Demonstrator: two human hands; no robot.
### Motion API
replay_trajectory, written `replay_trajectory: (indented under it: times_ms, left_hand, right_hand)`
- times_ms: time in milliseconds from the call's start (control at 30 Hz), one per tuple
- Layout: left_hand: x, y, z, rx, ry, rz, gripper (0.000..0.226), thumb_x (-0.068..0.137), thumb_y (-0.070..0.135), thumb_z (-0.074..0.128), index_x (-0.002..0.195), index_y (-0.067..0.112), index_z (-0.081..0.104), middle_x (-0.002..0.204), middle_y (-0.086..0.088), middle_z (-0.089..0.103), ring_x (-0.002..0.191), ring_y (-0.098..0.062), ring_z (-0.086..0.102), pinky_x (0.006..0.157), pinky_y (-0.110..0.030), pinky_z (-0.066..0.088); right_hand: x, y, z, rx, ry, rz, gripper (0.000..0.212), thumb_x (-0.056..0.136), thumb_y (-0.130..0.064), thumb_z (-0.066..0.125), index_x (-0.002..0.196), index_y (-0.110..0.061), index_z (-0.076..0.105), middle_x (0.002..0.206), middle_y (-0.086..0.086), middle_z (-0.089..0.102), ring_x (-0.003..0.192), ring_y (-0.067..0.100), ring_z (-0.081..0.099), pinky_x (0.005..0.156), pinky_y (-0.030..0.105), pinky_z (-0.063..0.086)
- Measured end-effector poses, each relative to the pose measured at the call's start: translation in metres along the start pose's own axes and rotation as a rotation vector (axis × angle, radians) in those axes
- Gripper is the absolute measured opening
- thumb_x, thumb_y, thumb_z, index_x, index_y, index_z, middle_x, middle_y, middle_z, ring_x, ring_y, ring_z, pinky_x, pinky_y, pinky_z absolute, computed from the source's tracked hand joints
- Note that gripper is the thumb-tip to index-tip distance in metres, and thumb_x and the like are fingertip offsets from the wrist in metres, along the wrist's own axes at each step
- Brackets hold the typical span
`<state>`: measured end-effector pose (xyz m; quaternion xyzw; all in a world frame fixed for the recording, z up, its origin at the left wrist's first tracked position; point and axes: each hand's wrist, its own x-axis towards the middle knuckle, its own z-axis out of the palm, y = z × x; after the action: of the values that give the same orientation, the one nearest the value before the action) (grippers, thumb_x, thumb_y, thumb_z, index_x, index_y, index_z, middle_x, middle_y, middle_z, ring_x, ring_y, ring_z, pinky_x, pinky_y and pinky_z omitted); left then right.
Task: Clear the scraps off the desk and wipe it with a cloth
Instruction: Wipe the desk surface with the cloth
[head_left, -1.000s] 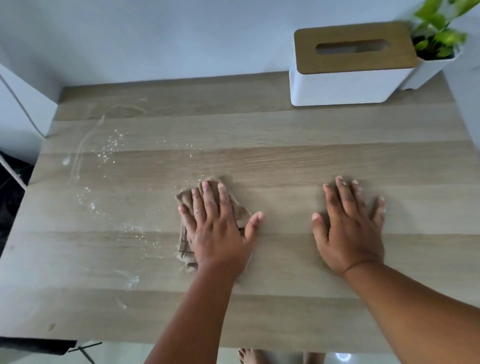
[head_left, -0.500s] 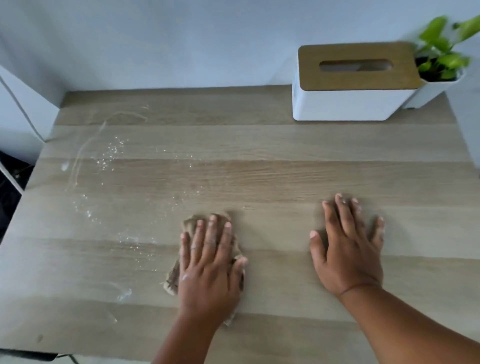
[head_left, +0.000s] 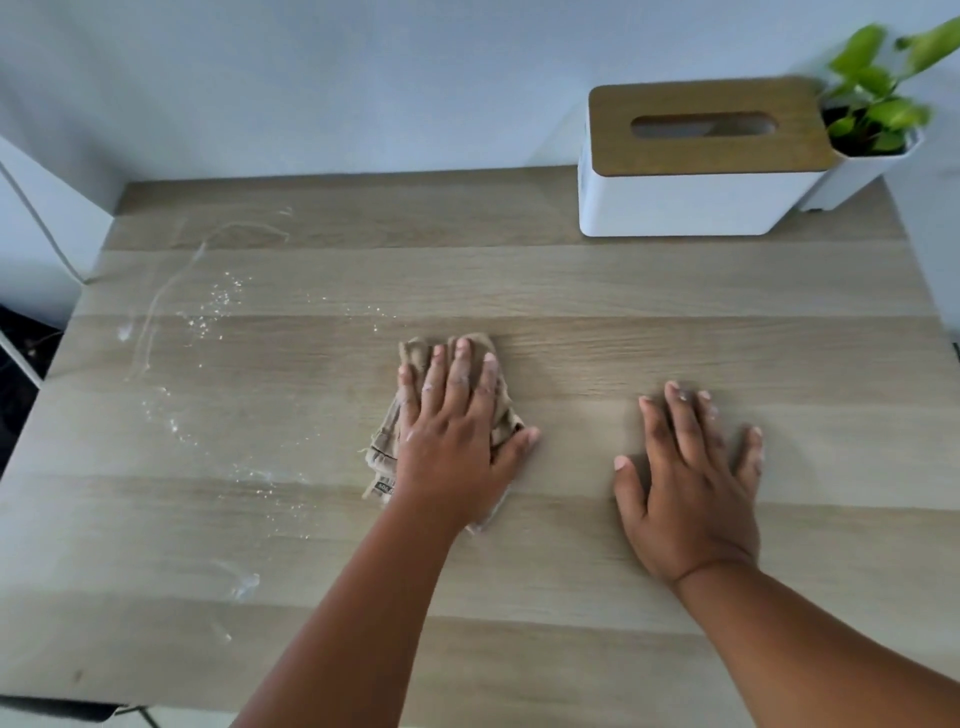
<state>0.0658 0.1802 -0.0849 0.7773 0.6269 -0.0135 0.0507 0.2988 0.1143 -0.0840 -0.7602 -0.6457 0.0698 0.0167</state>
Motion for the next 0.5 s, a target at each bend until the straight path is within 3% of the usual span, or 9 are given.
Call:
replay_trajectory:
  times_ms: [67, 167, 400, 500]
  left_hand:
    - [-0.023, -0.009, 0.003, 0.019, 0.006, 0.101, 0.089, 0.096, 0.077, 0.026, 0.164, 0.019, 0.022, 0.173, -0.006, 0.006, 0.16, -0.026, -0.002, 0.126, -0.059, 0.007]
    - [-0.051, -0.032, 0.005, -0.019, 0.038, 0.082, 0.083, 0.098, 0.073, 0.029, 0.163, 0.021, 0.026, 0.173, -0.005, 0.012, 0.16, -0.025, 0.003, 0.126, -0.06, 0.009]
    - [0.005, -0.054, -0.001, -0.054, 0.022, -0.37, 0.09, 0.094, 0.079, 0.019, 0.163, 0.021, 0.02, 0.172, -0.012, 0.009, 0.159, -0.031, 0.003, 0.126, -0.06, -0.003]
    - [0.052, -0.038, -0.003, -0.084, 0.001, -0.44, 0.093, 0.092, 0.08, 0.014, 0.164, 0.021, 0.016, 0.172, -0.013, 0.006, 0.159, -0.032, 0.0, 0.124, -0.062, -0.005]
  right_hand:
    - [0.0, 0.0, 0.0, 0.0, -0.007, -0.001, 0.073, 0.094, -0.054, 0.03, 0.159, -0.023, 0.033, 0.172, 0.0, 0.015, 0.159, 0.026, 0.01, 0.123, 0.067, 0.007]
    - [0.0, 0.0, 0.001, 0.006, 0.003, -0.002, 0.073, 0.093, -0.055, 0.031, 0.159, -0.023, 0.034, 0.172, 0.0, 0.015, 0.16, 0.026, 0.01, 0.123, 0.067, 0.006]
    - [-0.001, 0.0, 0.0, 0.008, 0.019, -0.011, 0.072, 0.093, -0.054, 0.035, 0.158, -0.021, 0.036, 0.171, 0.002, 0.019, 0.159, 0.029, 0.016, 0.122, 0.069, 0.008]
    - [0.0, 0.0, -0.001, -0.012, -0.004, -0.006, 0.074, 0.093, -0.054, 0.032, 0.159, -0.021, 0.034, 0.172, 0.001, 0.018, 0.159, 0.028, 0.014, 0.122, 0.069, 0.008]
